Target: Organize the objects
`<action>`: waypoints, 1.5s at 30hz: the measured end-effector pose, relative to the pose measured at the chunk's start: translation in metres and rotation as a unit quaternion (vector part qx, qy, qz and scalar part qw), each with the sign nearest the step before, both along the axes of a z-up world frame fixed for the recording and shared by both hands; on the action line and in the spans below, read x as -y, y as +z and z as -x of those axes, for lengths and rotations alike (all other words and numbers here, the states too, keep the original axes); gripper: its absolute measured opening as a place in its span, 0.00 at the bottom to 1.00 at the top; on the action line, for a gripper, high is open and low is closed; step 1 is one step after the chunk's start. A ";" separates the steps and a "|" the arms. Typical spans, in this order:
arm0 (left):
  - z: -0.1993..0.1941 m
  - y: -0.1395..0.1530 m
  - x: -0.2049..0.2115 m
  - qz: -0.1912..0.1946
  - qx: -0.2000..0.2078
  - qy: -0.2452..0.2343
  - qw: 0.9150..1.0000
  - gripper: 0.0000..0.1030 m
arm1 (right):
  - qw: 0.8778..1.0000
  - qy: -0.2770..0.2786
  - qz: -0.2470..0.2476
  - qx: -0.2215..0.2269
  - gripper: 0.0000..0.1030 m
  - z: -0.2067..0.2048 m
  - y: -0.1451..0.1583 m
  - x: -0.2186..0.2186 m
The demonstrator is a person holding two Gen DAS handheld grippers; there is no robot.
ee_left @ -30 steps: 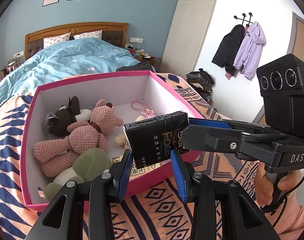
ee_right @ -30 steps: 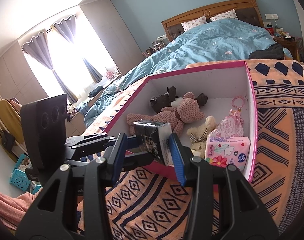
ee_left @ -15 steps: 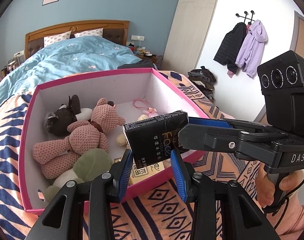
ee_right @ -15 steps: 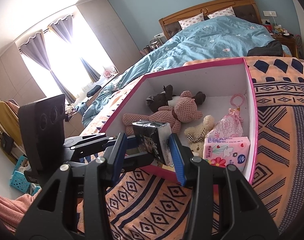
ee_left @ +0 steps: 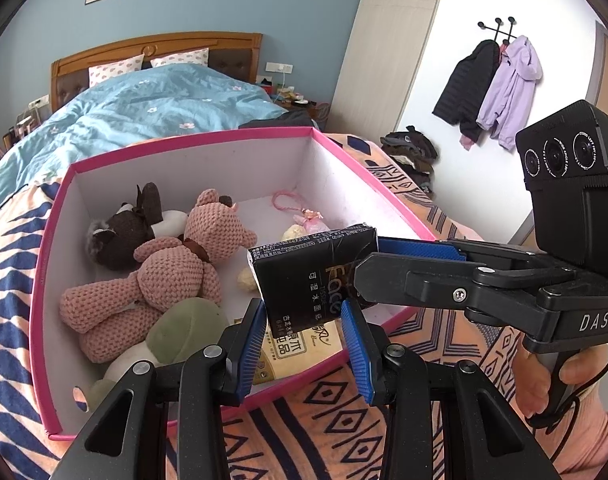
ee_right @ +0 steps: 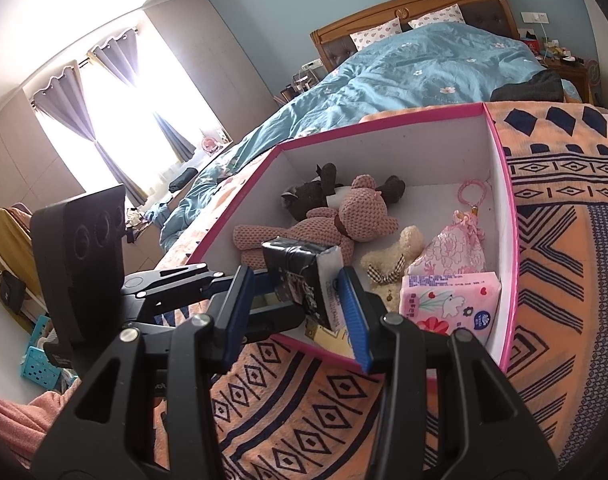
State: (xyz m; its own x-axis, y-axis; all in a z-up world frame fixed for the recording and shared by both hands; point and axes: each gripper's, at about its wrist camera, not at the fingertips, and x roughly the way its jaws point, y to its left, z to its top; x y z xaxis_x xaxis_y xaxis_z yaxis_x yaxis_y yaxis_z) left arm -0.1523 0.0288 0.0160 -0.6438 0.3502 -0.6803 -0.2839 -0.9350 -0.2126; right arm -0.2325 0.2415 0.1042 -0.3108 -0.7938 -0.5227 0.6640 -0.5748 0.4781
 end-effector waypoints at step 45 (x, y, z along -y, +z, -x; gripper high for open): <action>0.019 -0.016 0.006 0.014 0.020 0.032 0.999 0.44 | 0.998 -0.036 -0.059 0.005 0.61 0.019 -0.022 0.021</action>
State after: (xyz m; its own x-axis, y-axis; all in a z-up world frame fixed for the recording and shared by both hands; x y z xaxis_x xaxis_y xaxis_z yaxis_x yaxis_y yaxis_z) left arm -0.1716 0.0226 0.0005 -0.6365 0.2886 -0.7152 -0.2145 -0.9570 -0.1952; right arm -0.2514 0.2210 0.0822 -0.3591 -0.7018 -0.6152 0.6146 -0.6739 0.4100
